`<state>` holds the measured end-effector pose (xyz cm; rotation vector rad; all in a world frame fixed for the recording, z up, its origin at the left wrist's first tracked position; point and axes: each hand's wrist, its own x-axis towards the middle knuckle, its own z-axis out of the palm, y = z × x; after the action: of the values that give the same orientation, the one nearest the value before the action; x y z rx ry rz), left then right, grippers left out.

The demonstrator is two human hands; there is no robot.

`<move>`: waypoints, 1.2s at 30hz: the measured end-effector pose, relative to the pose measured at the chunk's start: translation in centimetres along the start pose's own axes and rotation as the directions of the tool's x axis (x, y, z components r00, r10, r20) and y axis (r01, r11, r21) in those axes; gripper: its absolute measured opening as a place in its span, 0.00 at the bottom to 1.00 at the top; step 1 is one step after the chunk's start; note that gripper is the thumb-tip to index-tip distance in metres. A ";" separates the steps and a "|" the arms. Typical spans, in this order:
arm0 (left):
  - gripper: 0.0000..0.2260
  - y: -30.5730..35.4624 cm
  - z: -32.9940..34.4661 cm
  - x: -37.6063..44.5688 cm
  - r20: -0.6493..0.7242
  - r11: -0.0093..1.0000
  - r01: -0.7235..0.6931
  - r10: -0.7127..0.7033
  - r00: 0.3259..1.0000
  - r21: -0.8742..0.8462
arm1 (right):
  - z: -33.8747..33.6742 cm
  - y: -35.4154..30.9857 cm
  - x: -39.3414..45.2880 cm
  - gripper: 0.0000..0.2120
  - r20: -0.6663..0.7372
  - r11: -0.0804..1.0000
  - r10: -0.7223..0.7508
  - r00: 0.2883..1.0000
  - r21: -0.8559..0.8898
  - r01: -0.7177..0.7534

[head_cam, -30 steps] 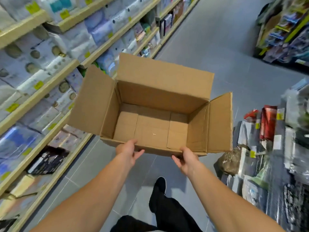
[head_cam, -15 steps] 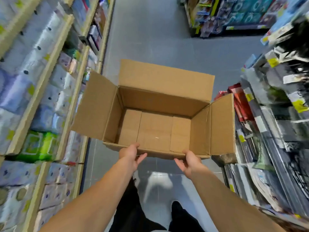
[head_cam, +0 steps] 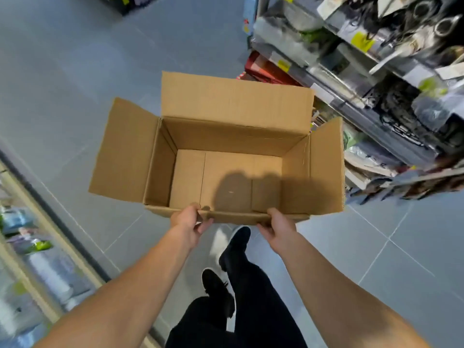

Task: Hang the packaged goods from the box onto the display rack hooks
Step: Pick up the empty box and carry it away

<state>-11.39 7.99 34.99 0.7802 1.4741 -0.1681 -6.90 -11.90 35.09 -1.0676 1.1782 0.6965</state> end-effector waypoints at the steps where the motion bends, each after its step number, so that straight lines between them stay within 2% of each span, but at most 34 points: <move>1: 0.10 0.4 1.2 1.0 0.017 0.998 0.016 -0.017 1.000 0.057 | -0.1 0.1 1.3 0.12 -0.025 0.998 0.026 0.999 0.053 -0.025; 6: 0.12 1.3 5.9 5.7 0.015 0.974 0.038 -0.042 0.999 0.223 | 0.2 0.0 6.9 0.16 -0.110 0.980 0.087 0.990 0.187 -0.066; 10: 0.14 1.7 9.7 10.0 0.008 0.947 0.057 -0.063 0.998 0.316 | 0.7 -0.1 11.7 0.15 -0.185 0.957 0.143 0.972 0.275 -0.089; 14: 0.06 0.4 13.2 14.9 -0.032 0.890 0.124 -0.122 0.992 0.439 | 0.4 0.0 17.5 0.18 -0.253 0.929 0.214 0.943 0.351 -0.117; 16: 0.06 -0.1 14.3 17.5 -0.057 0.873 0.156 -0.146 0.988 0.463 | 0.9 0.3 20.0 0.18 -0.288 0.918 0.227 0.930 0.382 -0.106; 20: 0.08 -1.0 16.6 23.5 -0.096 0.827 0.193 -0.167 0.981 0.527 | 2.0 1.0 25.0 0.16 -0.380 0.892 0.257 0.889 0.446 -0.067; 24: 0.12 -2.4 17.8 29.4 -0.088 0.776 0.196 -0.179 0.980 0.599 | 3.6 2.7 29.6 0.08 -0.420 0.875 0.309 0.853 0.477 -0.082; 29: 0.13 -4.5 20.1 34.9 -0.057 0.736 0.187 -0.198 0.979 0.651 | 4.9 4.6 36.4 0.10 -0.472 0.864 0.309 0.826 0.502 -0.037; 34: 0.11 -6.5 20.9 41.1 -0.002 0.696 0.118 -0.165 0.986 0.708 | 4.5 7.4 42.8 0.06 -0.411 0.824 0.307 0.858 0.566 -0.024; 36: 0.13 -7.0 21.2 43.0 -0.006 0.723 0.128 -0.169 0.986 0.679 | 4.0 8.4 44.6 0.06 -0.347 0.818 0.303 0.888 0.573 -0.055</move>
<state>7.93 6.05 -9.37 1.2284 1.4186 -0.8919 -0.46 -9.11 -9.92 -0.6210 1.7524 0.2247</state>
